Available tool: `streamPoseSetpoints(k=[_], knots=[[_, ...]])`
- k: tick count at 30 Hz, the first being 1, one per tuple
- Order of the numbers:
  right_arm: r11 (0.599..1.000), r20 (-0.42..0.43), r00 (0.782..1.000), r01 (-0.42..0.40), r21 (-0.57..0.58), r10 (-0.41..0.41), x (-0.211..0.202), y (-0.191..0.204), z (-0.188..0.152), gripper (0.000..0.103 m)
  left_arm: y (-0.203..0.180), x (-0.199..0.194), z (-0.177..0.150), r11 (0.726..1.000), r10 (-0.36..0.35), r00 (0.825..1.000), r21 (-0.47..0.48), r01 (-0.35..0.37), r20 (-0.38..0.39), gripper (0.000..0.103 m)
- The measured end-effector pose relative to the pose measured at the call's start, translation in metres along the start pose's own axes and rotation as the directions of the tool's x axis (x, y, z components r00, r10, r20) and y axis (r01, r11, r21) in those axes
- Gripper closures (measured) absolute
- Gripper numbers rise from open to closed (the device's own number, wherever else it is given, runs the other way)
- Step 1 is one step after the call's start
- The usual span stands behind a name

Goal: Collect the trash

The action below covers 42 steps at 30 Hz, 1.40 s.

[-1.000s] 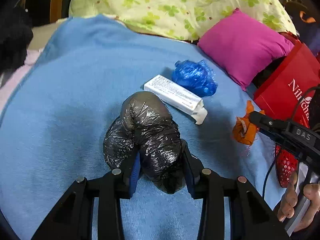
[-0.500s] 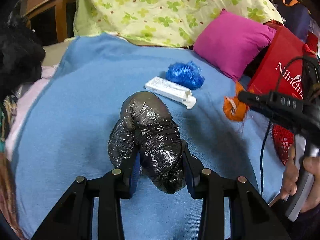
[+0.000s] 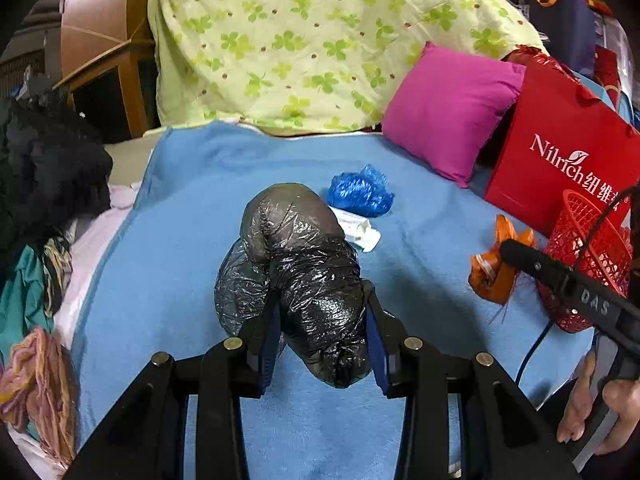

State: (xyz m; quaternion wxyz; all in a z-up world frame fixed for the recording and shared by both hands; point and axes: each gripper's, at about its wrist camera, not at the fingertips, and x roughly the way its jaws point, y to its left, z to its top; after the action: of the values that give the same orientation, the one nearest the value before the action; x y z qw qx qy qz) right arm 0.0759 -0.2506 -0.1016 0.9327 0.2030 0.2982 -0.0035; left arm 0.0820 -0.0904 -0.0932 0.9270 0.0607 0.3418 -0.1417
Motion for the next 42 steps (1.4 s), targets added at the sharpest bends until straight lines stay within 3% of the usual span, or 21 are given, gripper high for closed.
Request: streamPoseSetpoints(k=[10,42], knots=[[0.996,0.067,0.998,-0.002,-0.087,0.008,-0.037,0.008,-0.012,0.067,-0.015,-0.018,0.000,0.999,0.008,1.000,0.031,-0.009,0.012,0.062],[0.998,0.128,0.991,-0.043,-0.041,0.048,-0.065,-0.015,-0.010,0.067,-0.048,-0.019,0.006,0.992,0.018,1.000,0.122,-0.017,-0.007,0.062]])
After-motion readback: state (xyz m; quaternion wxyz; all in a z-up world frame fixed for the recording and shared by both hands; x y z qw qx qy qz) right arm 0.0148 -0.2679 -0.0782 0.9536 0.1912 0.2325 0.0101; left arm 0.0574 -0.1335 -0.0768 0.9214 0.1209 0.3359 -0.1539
